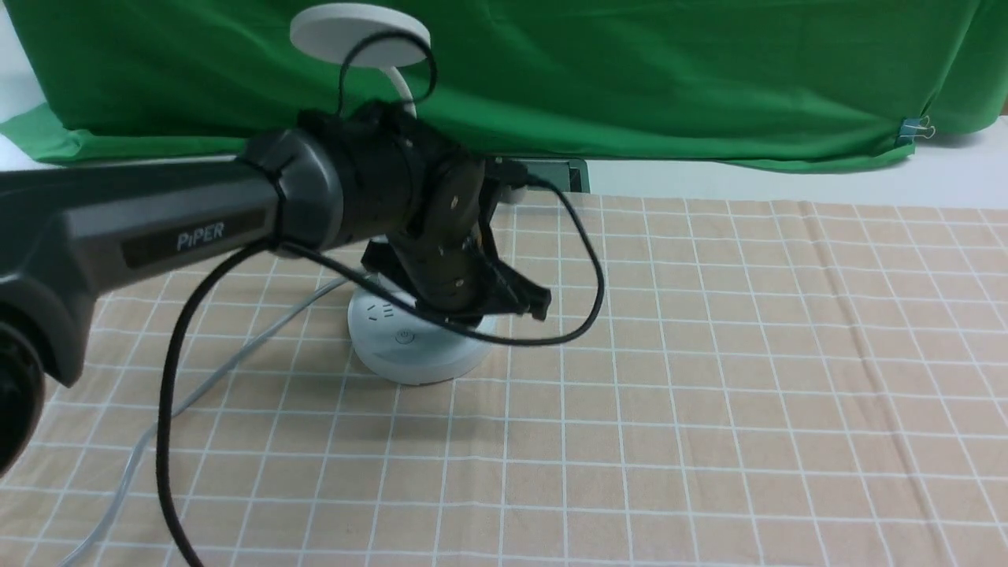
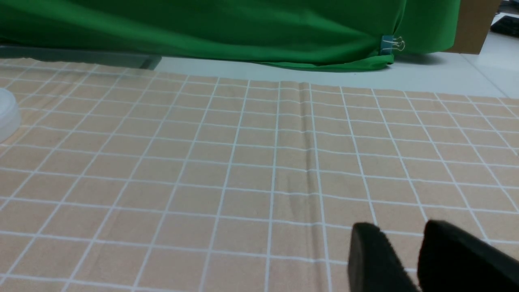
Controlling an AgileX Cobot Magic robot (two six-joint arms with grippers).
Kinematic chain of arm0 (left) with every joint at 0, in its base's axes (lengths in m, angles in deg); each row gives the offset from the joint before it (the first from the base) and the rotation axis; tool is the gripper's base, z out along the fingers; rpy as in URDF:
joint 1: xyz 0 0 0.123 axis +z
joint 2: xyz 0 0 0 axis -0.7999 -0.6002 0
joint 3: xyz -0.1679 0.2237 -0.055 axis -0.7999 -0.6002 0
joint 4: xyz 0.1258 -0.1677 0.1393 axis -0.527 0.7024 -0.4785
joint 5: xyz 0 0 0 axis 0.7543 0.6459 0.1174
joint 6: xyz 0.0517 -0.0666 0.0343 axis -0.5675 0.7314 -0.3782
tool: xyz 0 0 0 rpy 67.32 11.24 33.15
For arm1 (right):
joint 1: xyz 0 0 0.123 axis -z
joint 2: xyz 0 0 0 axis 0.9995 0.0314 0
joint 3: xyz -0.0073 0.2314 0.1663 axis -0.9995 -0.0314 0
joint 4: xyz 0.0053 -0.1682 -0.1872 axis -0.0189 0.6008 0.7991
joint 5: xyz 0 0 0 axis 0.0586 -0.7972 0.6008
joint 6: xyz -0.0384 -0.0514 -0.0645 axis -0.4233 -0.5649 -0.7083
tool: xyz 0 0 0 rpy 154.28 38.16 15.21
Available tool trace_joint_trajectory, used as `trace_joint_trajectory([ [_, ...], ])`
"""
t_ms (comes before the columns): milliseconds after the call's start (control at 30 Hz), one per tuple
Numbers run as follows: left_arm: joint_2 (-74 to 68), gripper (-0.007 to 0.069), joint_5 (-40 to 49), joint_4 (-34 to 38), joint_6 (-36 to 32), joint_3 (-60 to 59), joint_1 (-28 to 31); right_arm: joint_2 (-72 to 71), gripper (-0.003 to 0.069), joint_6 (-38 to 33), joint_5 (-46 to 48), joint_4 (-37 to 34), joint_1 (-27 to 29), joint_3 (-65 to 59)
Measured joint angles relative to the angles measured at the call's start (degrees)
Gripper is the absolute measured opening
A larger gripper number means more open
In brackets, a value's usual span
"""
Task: Turn on the table lamp on the light coffee tablecloth with your hand.
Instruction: 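Press the power button on the lamp base to turn the lamp on with the left gripper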
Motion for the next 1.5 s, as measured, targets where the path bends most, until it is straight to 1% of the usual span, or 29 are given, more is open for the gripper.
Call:
trace_joint_trajectory([
  [67,-0.1,-0.0001,-2.1,-0.1,1.2,-1.1,0.0,0.0,0.0241,0.0,0.0,0.0,0.0,0.0],
  [267,-0.1,-0.0001,-4.3,-0.3,3.1,-1.4,0.0,0.0,0.0241,0.0,0.0,0.0,0.0,0.0],
  [567,-0.1,-0.0001,-2.2,0.2,3.1,-1.4,2.3,0.0,0.0241,0.0,0.0,0.0,0.0,0.0],
  [767,-0.1,0.0000,-2.7,1.5,2.7,-1.4,2.3,0.0,0.0241,0.0,0.0,0.0,0.0,0.0],
  [1500,-0.6,0.0000,-3.1,1.4,2.7,-1.4,2.3,0.0,0.0241,0.0,0.0,0.0,0.0,0.0],
])
